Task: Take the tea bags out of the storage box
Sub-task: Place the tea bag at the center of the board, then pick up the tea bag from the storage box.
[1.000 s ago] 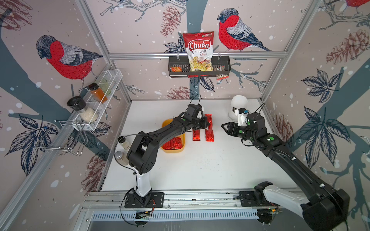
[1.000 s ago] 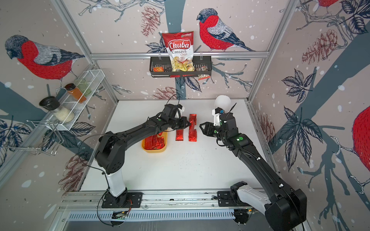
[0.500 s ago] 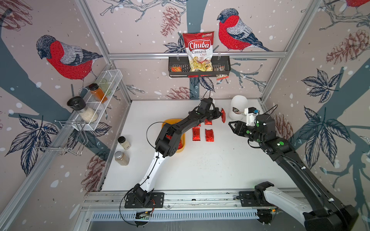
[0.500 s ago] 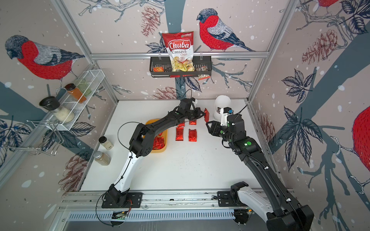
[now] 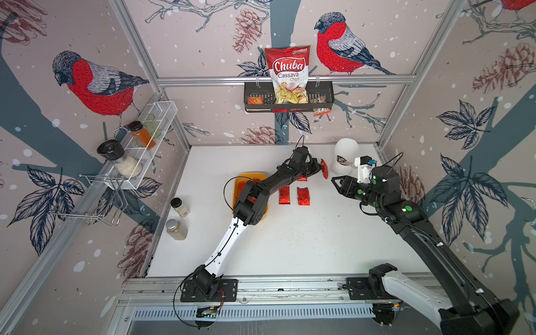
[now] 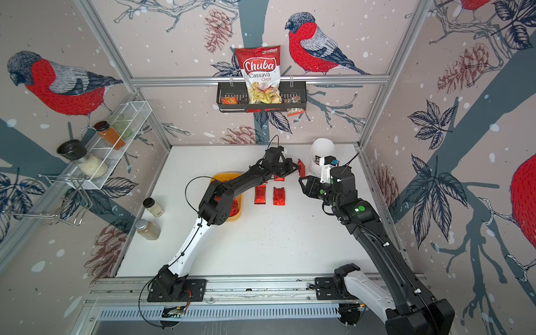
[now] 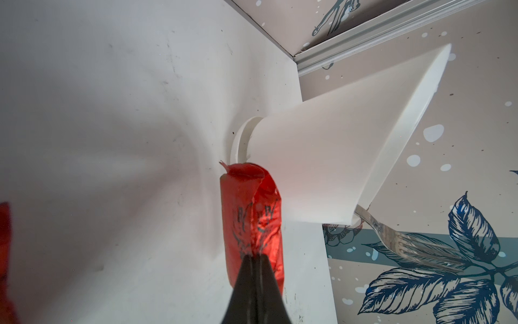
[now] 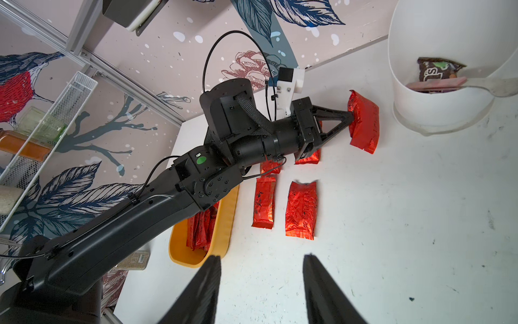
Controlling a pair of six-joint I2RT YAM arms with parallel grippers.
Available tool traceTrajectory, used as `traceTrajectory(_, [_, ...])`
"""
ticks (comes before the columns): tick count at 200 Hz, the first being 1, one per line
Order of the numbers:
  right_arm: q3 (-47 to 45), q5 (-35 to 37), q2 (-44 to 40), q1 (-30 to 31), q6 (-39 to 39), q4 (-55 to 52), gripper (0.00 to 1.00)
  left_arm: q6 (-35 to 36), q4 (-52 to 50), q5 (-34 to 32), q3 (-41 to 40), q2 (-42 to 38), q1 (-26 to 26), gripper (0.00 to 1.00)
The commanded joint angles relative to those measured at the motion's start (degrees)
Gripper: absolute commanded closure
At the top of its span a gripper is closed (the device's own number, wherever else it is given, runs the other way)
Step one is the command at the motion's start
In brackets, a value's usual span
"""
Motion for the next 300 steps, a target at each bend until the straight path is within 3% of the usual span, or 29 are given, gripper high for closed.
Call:
traceTrajectory(1, [0.0, -0.8, -0.3, -0.1, -0.2, -0.2, 0.47, -0.1, 1.0, -1.6, -0.7, 0.3, 0.4, 1.00])
traceTrajectory(78, [-0.3, -1.2, -1.0, -0.4, -0.2, -0.2, 0.47, 1.2, -3.0, -2.7, 0.0, 1.4, 0.6, 1.00])
traceTrajectory(105, [-0.7, -1.5, -1.1, -0.4, 0.0, 0.1, 0.47, 3.9, -7.5, -6.9, -0.7, -1.9, 0.7, 0.70])
traceTrajectory(132, [-1.1, -1.7, -1.1, -0.4, 0.3, 0.4, 0.47, 6.6, -13.5, -11.3, -0.7, -5.8, 0.9, 0.58])
traceTrajectory(196, [-2.0, -3.2, 0.9, 1.1, 1.9, 3.3, 0.46, 14.8, -21.6, -18.7, -7.8, -21.3, -0.6, 0.58])
traceTrajectory(233, [-0.8, -0.7, 7.4, 9.4, 3.2, 7.8, 0.46, 20.3, -24.2, -22.6, -23.0, -35.7, 1.1, 0.59])
traceTrajectory(300, [8.8, -0.5, 28.8, 22.5, 4.7, 16.4, 0.48, 23.9, -25.4, -22.6, -51.8, -57.7, 13.7, 0.62])
